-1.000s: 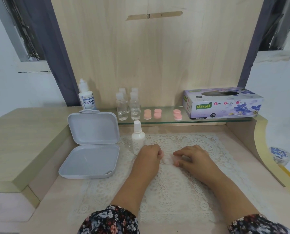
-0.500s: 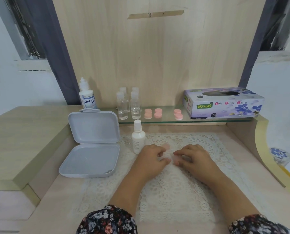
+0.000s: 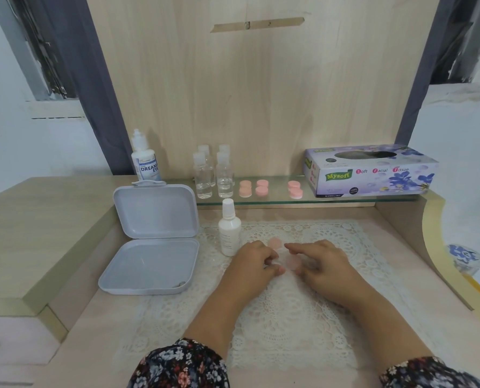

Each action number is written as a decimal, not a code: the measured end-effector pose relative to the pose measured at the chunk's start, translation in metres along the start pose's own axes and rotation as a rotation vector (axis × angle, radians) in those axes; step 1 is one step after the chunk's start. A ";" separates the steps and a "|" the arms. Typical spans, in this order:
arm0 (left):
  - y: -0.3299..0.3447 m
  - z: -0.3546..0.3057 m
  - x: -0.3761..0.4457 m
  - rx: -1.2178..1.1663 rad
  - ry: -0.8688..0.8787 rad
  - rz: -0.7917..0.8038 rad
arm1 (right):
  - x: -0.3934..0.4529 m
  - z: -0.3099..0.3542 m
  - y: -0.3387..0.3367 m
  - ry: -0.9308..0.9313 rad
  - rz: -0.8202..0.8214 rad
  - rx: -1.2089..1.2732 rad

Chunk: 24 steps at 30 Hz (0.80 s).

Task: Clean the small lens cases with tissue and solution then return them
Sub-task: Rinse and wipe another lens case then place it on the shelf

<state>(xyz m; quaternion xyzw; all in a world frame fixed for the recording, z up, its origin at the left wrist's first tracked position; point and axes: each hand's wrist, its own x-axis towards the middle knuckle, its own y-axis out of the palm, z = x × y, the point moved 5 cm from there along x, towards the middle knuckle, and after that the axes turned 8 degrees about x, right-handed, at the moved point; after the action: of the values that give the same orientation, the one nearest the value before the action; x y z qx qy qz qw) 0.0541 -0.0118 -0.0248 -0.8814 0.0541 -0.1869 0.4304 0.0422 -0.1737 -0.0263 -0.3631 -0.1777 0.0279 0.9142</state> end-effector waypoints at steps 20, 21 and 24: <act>0.000 -0.001 0.000 0.032 0.025 -0.008 | -0.001 0.004 -0.001 0.080 -0.045 0.001; 0.000 -0.001 0.000 0.036 0.030 -0.008 | 0.000 0.004 -0.003 0.089 -0.067 -0.024; -0.001 -0.001 0.001 0.041 0.030 -0.005 | 0.000 0.006 -0.004 0.079 -0.073 -0.039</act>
<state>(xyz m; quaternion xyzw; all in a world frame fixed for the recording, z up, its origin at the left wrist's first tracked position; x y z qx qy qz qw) 0.0541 -0.0126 -0.0234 -0.8696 0.0547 -0.2022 0.4472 0.0395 -0.1729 -0.0198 -0.3750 -0.1553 -0.0233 0.9137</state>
